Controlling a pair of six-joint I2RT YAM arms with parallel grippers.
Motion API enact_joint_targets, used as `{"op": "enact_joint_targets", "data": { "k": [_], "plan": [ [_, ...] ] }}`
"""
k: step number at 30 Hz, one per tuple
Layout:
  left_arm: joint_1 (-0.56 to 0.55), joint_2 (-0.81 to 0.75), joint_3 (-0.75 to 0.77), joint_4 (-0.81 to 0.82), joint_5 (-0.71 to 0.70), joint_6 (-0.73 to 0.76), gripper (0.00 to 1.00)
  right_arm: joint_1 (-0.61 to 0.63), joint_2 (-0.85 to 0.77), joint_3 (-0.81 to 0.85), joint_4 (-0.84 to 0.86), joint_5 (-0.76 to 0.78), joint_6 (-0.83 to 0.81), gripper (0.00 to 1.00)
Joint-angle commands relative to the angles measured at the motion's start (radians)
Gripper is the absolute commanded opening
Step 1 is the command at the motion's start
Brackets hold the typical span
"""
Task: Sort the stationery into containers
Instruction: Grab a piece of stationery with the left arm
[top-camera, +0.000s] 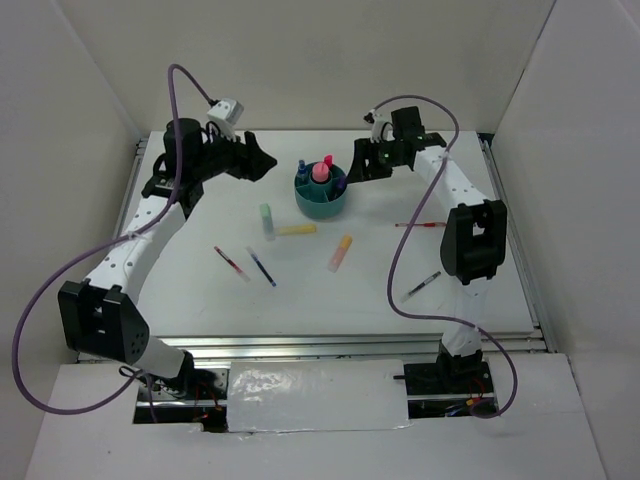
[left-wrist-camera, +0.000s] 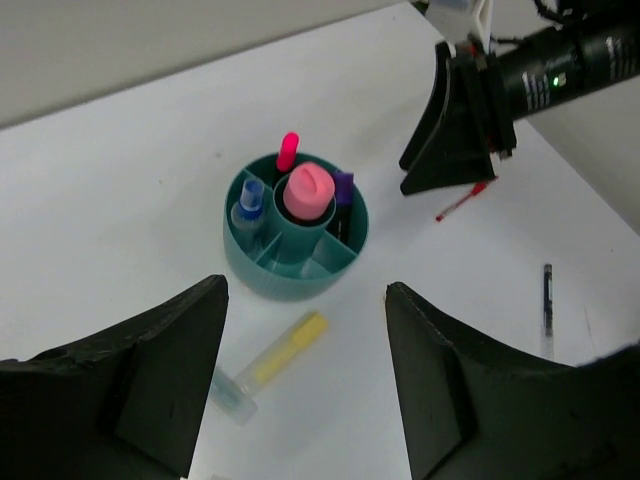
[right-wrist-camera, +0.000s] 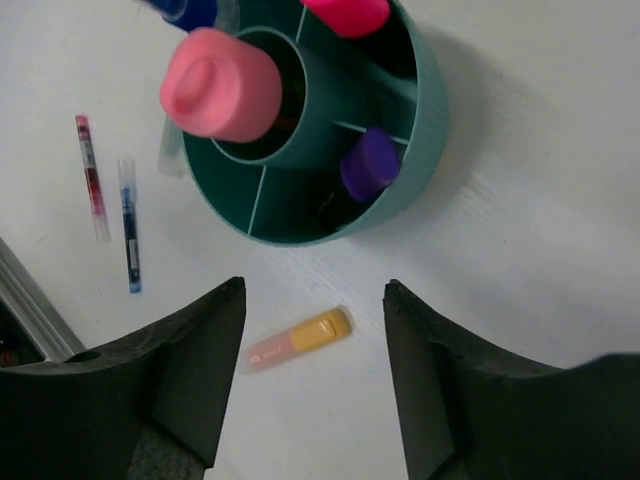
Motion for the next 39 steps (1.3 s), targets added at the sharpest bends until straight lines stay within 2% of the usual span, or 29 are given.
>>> {"op": "enact_joint_targets", "data": {
  "k": [1, 3, 4, 6, 9, 13, 16, 17, 20, 21, 23, 24, 26, 30, 39],
  "plan": [
    [0.035, -0.056, -0.035, 0.030, 0.120, -0.009, 0.76, 0.012, -0.017, 0.078, 0.108, 0.023, -0.038, 0.63],
    [0.058, -0.072, -0.064, 0.027, 0.182, 0.031, 0.76, 0.005, -0.004, 0.115, 0.101, 0.012, -0.107, 0.60],
    [0.069, -0.075, -0.074, 0.028, 0.294, 0.049, 0.76, 0.002, 0.000, 0.123, 0.099, 0.002, -0.141, 0.59],
    [0.101, -0.078, -0.107, 0.080, 0.377, 0.065, 0.76, -0.007, 0.016, 0.153, 0.085, -0.035, -0.226, 0.59],
    [0.113, -0.055, -0.115, 0.099, 0.404, 0.037, 0.75, -0.014, 0.039, 0.176, 0.070, -0.061, -0.334, 0.59],
    [0.092, -0.017, -0.066, 0.059, 0.384, 0.053, 0.73, -0.019, 0.052, 0.153, 0.140, -0.087, -0.419, 0.57],
    [0.052, 0.014, 0.016, -0.028, 0.226, 0.077, 0.73, -0.025, 0.074, 0.164, 0.151, -0.069, -0.394, 0.57],
    [0.022, 0.048, 0.053, -0.060, 0.092, 0.089, 0.74, -0.025, 0.082, 0.172, 0.147, -0.067, -0.370, 0.57],
    [-0.035, 0.162, 0.236, -0.163, -0.099, 0.111, 0.75, -0.045, 0.045, 0.099, 0.145, -0.078, -0.310, 0.57],
    [-0.049, 0.196, 0.341, -0.212, -0.130, 0.114, 0.75, -0.051, 0.030, 0.065, 0.153, -0.077, -0.295, 0.57],
    [-0.095, 0.287, 0.431, -0.235, -0.177, 0.134, 0.80, -0.077, -0.044, -0.042, 0.168, -0.081, -0.267, 0.57],
    [-0.112, 0.318, 0.504, -0.243, -0.226, 0.145, 0.88, -0.090, -0.070, -0.081, 0.171, -0.090, -0.261, 0.57],
    [-0.164, 0.414, 0.582, -0.263, -0.285, 0.168, 0.90, -0.126, -0.147, -0.174, 0.168, -0.115, -0.241, 0.58],
    [-0.210, 0.606, 0.832, -0.344, -0.303, 0.177, 0.87, -0.183, -0.242, -0.277, 0.108, -0.158, -0.233, 0.59],
    [-0.253, 0.836, 0.962, -0.312, -0.385, 0.254, 0.73, -0.277, -0.438, -0.452, 0.105, -0.212, -0.185, 0.59]
  ]
}}
